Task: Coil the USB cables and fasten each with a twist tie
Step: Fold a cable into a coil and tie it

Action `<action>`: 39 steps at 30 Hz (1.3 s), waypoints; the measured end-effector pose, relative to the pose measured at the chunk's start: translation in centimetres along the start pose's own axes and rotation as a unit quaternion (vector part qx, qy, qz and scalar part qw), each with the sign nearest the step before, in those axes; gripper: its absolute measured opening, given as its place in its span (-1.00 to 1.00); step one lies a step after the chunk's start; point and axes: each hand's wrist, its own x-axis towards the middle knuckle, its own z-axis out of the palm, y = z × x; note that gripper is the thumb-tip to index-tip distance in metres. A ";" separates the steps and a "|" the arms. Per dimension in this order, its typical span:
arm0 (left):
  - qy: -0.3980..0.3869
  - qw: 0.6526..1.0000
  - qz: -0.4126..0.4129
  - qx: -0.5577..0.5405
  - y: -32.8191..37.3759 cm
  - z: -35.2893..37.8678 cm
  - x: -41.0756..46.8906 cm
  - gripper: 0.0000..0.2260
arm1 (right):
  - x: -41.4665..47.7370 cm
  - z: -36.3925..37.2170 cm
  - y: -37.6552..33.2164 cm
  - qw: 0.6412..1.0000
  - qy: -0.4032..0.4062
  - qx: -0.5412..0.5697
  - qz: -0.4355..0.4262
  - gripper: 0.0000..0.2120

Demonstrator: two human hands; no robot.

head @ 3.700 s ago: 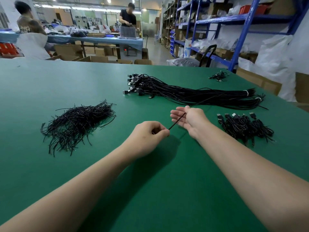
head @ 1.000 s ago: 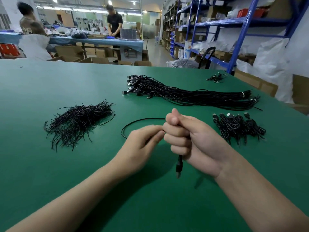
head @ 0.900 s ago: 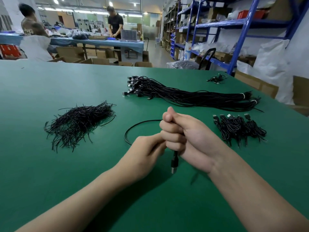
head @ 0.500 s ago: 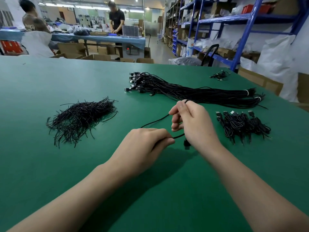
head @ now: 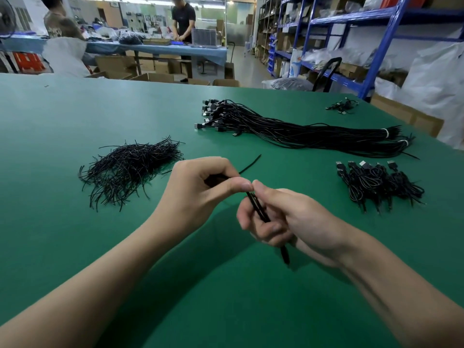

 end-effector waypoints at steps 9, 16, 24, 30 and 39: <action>-0.009 0.978 -0.086 -0.192 -0.2 2.8 -0.7 -0.82 | -0.5 0.8 -1.4 0.978 -0.059 0.174 -0.101 -0.74; -0.141 0.987 0.006 0.078 -0.4 4.2 -1.6 -0.67 | 1.0 -0.9 -2.2 0.955 0.227 0.065 -0.181 -0.70; -0.082 0.969 0.075 0.223 -1.2 2.3 -0.8 -0.78 | 0.8 -1.8 0.8 0.895 0.278 -0.334 -0.097 -0.70; -0.041 0.964 0.122 0.232 -0.9 1.5 -0.2 -0.78 | 0.3 -1.8 0.9 0.939 0.179 -0.290 -0.039 -0.40; -0.008 0.999 -0.001 -0.037 -0.7 0.8 0.2 -0.90 | -1.3 -1.6 0.3 0.990 -0.098 0.099 -0.023 -0.73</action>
